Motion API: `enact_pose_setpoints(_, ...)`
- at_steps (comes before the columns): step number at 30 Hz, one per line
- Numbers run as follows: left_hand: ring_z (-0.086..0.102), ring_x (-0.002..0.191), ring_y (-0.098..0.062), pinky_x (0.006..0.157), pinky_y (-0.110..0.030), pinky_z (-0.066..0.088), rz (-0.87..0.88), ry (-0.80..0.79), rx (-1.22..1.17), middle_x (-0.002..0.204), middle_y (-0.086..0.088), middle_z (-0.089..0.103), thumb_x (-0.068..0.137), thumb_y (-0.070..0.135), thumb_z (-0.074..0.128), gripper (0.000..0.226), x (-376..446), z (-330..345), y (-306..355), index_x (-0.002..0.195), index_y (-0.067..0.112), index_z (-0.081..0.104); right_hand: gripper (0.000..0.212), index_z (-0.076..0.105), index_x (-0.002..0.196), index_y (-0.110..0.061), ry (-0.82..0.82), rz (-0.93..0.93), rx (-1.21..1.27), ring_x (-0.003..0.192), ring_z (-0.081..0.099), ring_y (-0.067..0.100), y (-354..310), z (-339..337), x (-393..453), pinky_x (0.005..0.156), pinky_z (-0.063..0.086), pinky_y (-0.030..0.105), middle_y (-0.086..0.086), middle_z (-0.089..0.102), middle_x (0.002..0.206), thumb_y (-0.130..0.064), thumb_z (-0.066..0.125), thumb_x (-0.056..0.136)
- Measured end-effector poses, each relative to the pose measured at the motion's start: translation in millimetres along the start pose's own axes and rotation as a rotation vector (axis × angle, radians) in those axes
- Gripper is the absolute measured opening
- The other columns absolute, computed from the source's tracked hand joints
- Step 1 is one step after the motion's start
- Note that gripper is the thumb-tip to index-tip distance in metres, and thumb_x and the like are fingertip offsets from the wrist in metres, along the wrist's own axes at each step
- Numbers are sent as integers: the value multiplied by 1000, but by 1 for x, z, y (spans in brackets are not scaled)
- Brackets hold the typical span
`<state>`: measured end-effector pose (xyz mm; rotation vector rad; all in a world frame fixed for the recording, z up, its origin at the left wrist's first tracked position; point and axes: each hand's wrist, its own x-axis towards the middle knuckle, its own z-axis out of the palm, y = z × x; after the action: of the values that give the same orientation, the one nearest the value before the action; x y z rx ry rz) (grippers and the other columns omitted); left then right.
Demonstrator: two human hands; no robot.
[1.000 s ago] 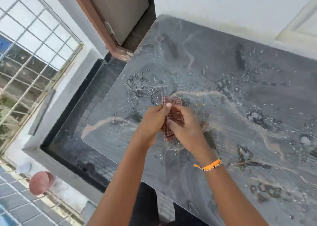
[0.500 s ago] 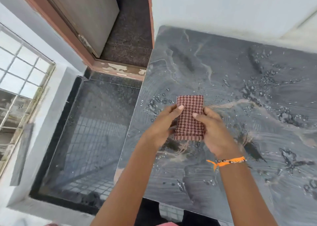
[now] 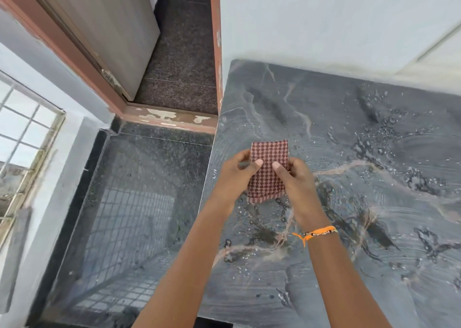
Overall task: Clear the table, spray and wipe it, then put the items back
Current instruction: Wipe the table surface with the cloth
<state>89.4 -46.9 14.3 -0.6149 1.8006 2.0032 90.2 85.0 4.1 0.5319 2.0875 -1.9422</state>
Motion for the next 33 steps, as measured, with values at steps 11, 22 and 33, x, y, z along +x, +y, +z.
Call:
enact_pose_setpoints(11,2,145,-22,119,-41,0,240,279,1080,157,-6,8,90,25,57,79,25,-20,-16,149,10,7,48,39,136,-9,137,-518,-949,132,34,31,-22,51,114,111,23,45,12,44,139,-22,51,91)
enact_pose_setpoints(22,-20,143,-21,116,-34,-10,124,249,1170,156,-6,-19,88,46,53,98,21,-11,-30,146,6,-15,56,17,149,-18,-378,-843,-1203,147,3,21,-6,86,136,118,4,39,2,13,158,-27,34,97)
enact_pose_setpoints(33,-16,144,-18,117,-29,-4,141,202,1237,155,-2,-23,84,52,55,103,32,3,-28,146,8,-15,66,16,149,-15,156,-403,-1101,146,4,30,10,-66,151,118,10,48,9,5,159,-38,16,88)
